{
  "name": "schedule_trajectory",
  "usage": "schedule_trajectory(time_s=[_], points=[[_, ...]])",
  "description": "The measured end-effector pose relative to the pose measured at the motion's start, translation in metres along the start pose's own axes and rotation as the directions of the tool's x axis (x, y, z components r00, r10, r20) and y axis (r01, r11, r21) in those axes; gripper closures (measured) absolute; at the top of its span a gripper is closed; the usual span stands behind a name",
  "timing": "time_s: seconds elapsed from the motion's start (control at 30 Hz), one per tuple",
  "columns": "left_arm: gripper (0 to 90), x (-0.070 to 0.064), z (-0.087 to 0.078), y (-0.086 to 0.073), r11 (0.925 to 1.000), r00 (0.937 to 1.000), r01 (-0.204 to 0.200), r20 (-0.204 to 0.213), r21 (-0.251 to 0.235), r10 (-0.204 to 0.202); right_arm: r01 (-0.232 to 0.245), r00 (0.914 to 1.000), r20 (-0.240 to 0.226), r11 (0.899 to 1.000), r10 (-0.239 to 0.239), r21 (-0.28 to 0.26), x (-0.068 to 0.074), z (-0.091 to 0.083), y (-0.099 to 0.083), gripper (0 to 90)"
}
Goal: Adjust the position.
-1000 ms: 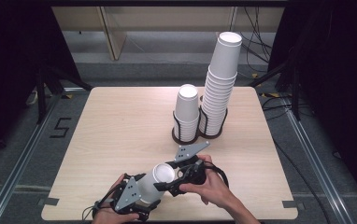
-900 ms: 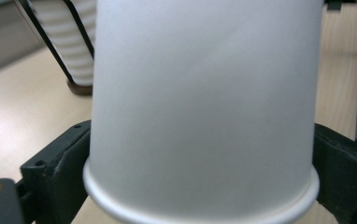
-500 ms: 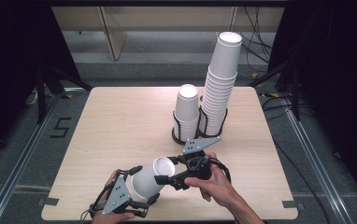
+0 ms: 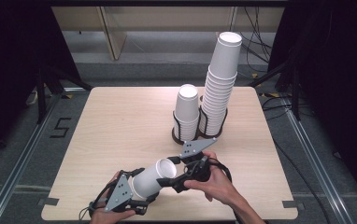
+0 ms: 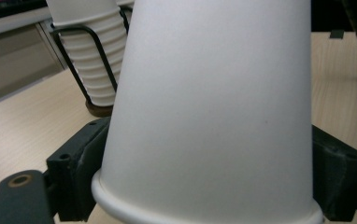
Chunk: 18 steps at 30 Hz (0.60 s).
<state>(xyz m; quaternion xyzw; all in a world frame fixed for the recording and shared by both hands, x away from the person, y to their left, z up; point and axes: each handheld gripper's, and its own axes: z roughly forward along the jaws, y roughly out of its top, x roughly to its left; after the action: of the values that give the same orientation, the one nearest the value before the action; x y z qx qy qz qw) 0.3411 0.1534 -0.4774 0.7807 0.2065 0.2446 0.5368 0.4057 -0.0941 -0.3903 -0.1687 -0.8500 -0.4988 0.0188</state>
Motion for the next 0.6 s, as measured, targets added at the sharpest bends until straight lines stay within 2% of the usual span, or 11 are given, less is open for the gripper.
schedule_trajectory(time_s=[0.1, 0.13, 0.23, 0.3, 0.33, 0.37, 0.4, 0.43, 0.47, 0.57, 0.6], points=[[14.2, 0.000, 0.001, -0.001, 0.9994, 0.9999, -0.008, 0.012, 0.033, 0.007, 0.023, 0.9997, 0.011, 0.999, -0.024, 0.034, 0.003, 0.000, 0.001, 18.1], [14.6, 0.000, 0.002, -0.001, 0.9988, 0.9997, -0.007, 0.022, 0.048, 0.006, 0.079, 0.9960, 0.035, 0.994, -0.082, 0.081, 0.008, 0.000, 0.003, 16.8], [14.9, -0.001, 0.002, 0.000, 0.9946, 0.9989, -0.032, 0.038, 0.099, 0.029, 0.143, 0.9859, 0.068, 0.979, -0.153, 0.142, 0.014, -0.001, 0.005, 16.6], [15.2, -0.002, 0.002, -0.001, 0.9909, 0.9980, -0.047, 0.048, 0.126, 0.041, 0.197, 0.9732, 0.083, 0.963, -0.215, 0.185, 0.019, -0.001, 0.007, 17.7], [15.3, -0.003, 0.003, -0.002, 0.9896, 0.9979, -0.045, 0.052, 0.137, 0.038, 0.210, 0.9696, 0.081, 0.955, -0.231, 0.209, 0.021, -0.001, 0.007, 18.0], [15.4, -0.003, 0.003, -0.002, 0.9896, 0.9979, -0.045, 0.052, 0.137, 0.038, 0.210, 0.9696, 0.081, 0.955, -0.231, 0.209, 0.021, -0.001, 0.007, 18.0], [15.5, -0.003, 0.004, -0.001, 0.9852, 0.9960, -0.066, 0.069, 0.158, 0.056, 0.234, 0.9606, 0.094, 0.943, -0.262, 0.237, 0.023, -0.001, 0.007, 17.7], [15.6, -0.004, 0.004, 0.000, 0.9836, 0.9945, -0.073, 0.086, 0.165, 0.060, 0.242, 0.9575, 0.093, 0.936, -0.273, 0.254, 0.024, 0.000, 0.007, 17.7], [15.6, -0.004, 0.004, 0.000, 0.9836, 0.9945, -0.073, 0.086, 0.165, 0.060, 0.242, 0.9575, 0.093, 0.936, -0.273, 0.254, 0.024, 0.000, 0.007, 17.7], [15.7, -0.007, 0.003, 0.004, 0.9739, 0.9904, -0.120, 0.091, 0.193, 0.104, 0.275, 0.9494, 0.068, 0.917, -0.307, 0.290, 0.028, 0.000, 0.006, 18.5], [15.7, -0.008, 0.003, 0.005, 0.9644, 0.9865, -0.150, 0.099, 0.218, 0.131, 0.298, 0.9409, 0.062, 0.901, -0.333, 0.314, 0.031, 0.002, 0.006, 18.1]])
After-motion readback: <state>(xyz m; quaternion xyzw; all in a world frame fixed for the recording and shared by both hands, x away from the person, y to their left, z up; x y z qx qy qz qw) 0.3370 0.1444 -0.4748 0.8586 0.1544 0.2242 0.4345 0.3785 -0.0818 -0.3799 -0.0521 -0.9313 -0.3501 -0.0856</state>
